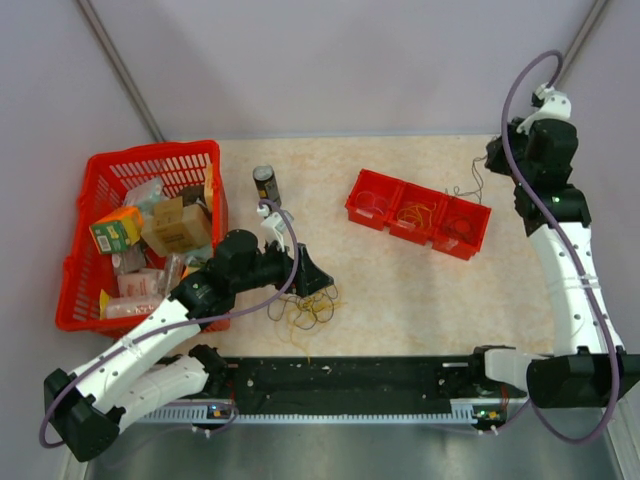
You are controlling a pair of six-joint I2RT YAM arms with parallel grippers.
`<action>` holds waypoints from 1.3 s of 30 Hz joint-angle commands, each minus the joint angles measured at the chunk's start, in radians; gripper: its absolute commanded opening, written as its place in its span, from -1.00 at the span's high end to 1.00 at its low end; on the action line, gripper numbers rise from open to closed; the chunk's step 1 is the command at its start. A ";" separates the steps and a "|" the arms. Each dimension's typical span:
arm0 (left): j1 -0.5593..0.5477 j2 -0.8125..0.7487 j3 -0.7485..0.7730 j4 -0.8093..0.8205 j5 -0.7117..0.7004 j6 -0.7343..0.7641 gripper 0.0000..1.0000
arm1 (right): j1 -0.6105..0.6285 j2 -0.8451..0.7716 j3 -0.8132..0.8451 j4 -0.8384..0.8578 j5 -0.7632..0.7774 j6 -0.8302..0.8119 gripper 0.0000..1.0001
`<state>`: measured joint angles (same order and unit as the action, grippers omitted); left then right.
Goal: Untangle the cables
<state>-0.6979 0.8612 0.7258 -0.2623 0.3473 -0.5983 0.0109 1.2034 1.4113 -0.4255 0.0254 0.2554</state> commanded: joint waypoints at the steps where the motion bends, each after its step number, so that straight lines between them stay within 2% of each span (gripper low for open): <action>1: 0.001 -0.017 0.037 0.012 0.005 0.022 -0.79 | -0.006 -0.062 -0.061 0.074 0.086 -0.005 1.00; 9: 0.000 -0.002 0.034 0.032 0.018 0.012 -0.79 | -0.008 -0.145 -0.101 0.056 0.157 -0.034 1.00; 22: 0.001 0.001 0.027 0.038 0.028 0.008 -0.79 | -0.006 -0.258 -0.176 0.025 0.005 0.028 1.00; 29: 0.000 -0.004 0.030 0.038 0.030 0.008 -0.79 | -0.006 -0.193 -0.244 0.088 0.007 0.030 1.00; 36: 0.001 -0.019 0.030 0.009 0.016 0.020 -0.79 | -0.006 -0.056 -0.262 0.143 0.045 0.031 1.00; 39: 0.001 -0.018 0.030 0.000 0.006 0.026 -0.79 | -0.006 -0.042 -0.323 0.142 0.056 0.064 1.00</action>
<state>-0.6979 0.8612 0.7258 -0.2634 0.3649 -0.5976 0.0105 1.1564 1.1358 -0.3321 0.0570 0.2848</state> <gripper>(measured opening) 0.896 0.008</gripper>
